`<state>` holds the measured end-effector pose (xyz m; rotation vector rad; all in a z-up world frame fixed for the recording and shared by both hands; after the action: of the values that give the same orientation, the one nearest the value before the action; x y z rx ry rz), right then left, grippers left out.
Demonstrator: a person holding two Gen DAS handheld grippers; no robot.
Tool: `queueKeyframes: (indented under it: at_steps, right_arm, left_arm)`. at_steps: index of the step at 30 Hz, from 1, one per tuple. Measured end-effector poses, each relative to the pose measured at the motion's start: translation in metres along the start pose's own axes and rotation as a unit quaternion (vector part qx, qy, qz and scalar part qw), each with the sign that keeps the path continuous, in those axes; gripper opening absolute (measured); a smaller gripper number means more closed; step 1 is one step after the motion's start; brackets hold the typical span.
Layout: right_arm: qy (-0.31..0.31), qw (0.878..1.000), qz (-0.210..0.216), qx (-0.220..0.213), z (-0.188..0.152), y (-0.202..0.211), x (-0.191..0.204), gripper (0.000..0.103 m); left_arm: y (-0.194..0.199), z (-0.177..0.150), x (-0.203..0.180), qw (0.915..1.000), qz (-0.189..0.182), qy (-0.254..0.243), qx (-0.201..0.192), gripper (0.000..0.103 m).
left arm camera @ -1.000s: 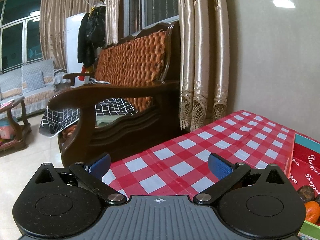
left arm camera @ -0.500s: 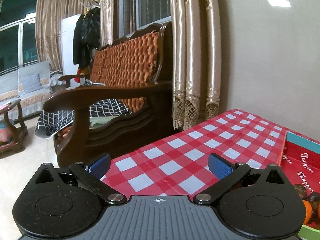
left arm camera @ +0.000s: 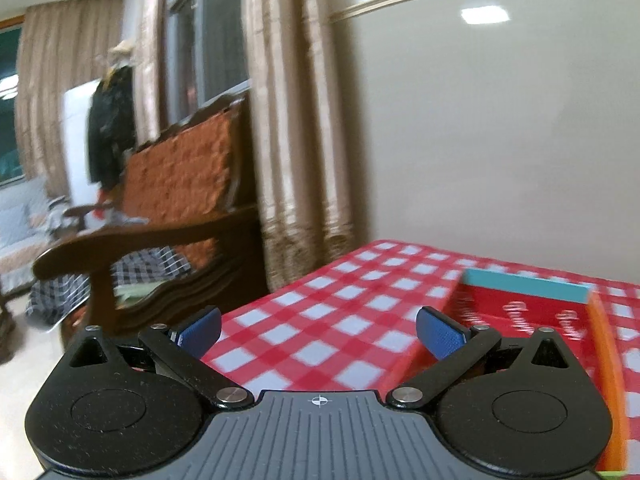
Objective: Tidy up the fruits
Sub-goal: 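Open the right gripper to drop the orange and withdraw it, then move the left gripper to an orange and close on it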
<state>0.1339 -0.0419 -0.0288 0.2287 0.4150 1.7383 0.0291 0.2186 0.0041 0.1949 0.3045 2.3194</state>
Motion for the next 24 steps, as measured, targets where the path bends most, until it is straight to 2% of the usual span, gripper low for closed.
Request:
queueKeyframes:
  at_steps: [6, 7, 8, 12, 17, 24]
  right_arm:
    - [-0.031, 0.998, -0.055, 0.007, -0.008, 0.001, -0.050, 0.085]
    - [-0.032, 0.997, -0.066, 0.005, -0.010, 0.001, -0.058, 0.089]
    - [-0.033, 0.996, -0.079, 0.006, -0.012, 0.002, -0.066, 0.092]
    - [-0.049, 0.993, -0.104, 0.015, -0.018, 0.002, -0.090, 0.092]
    - [-0.056, 0.991, -0.123, 0.017, -0.025, 0.005, -0.112, 0.093]
    - [-0.072, 0.989, -0.125, 0.020, -0.031, 0.012, -0.136, 0.093]
  left_arm:
    - [0.023, 0.002, -0.060, 0.9966, -0.061, -0.044, -0.035, 0.103]
    - [0.027, 0.002, -0.069, 0.9955, -0.072, -0.048, -0.039, 0.103]
    - [0.030, 0.002, -0.078, 0.9945, -0.082, -0.050, -0.041, 0.103]
    - [0.043, -0.002, -0.117, 0.9886, -0.129, -0.067, -0.037, 0.103]
    - [0.061, -0.013, -0.162, 0.9786, -0.170, -0.107, -0.045, 0.102]
    - [0.064, -0.021, -0.207, 0.9710, -0.196, -0.133, -0.030, 0.102]
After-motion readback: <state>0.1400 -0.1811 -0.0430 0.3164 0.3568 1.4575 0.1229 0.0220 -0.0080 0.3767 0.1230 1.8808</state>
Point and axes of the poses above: each gripper's, at about its wrist camera, not at the fingertips, and y roughly against the way its jaws point, x to its left, z to its top, the point moved 5 cm from there along -y, roughly the way its jaws point, and after that the axes turned 4 degrees about y, right-handed, at the moved point
